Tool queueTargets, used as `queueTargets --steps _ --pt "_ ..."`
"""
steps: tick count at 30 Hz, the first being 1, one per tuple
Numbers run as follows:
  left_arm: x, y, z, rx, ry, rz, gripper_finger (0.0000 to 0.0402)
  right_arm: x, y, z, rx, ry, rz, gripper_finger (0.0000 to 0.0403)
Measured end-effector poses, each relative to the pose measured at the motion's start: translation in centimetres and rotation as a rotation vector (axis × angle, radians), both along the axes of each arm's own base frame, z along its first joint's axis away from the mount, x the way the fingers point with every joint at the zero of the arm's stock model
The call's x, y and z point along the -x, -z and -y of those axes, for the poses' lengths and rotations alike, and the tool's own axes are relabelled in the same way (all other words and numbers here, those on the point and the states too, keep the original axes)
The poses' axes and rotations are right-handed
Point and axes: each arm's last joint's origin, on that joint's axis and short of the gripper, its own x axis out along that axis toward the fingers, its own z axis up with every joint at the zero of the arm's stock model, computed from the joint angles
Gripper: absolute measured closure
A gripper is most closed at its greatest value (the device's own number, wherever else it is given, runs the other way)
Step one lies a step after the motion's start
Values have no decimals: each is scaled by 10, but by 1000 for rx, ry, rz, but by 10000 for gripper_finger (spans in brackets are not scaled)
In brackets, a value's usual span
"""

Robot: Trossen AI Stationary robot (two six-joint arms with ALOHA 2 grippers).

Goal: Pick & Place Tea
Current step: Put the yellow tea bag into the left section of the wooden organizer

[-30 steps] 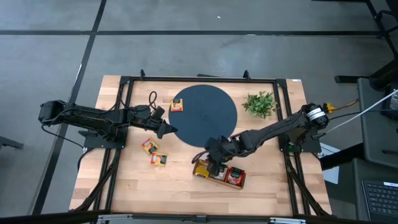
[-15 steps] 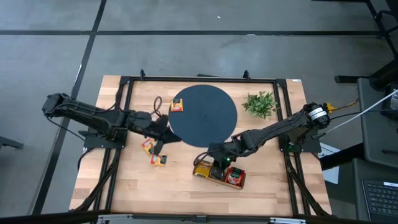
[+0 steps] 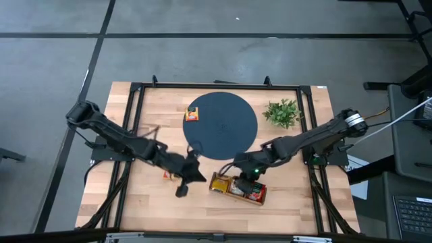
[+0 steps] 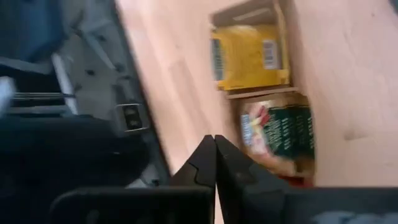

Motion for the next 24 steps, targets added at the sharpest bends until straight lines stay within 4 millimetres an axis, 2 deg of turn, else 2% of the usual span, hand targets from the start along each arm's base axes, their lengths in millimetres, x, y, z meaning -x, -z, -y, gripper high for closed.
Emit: queueTargets --steps 6,12,18,24 --pt "-19 17 32 -96 30 -44 398 34 -45 -4 -1 128 119 400" --pt "-36 42 49 -205 123 -142 398 62 -72 -2 32 229 218 399" --pt "-52 54 58 -292 189 -183 398 71 -76 3 42 267 206 399" --pt "-60 63 59 -339 237 -213 398 64 -76 12 35 328 217 399"
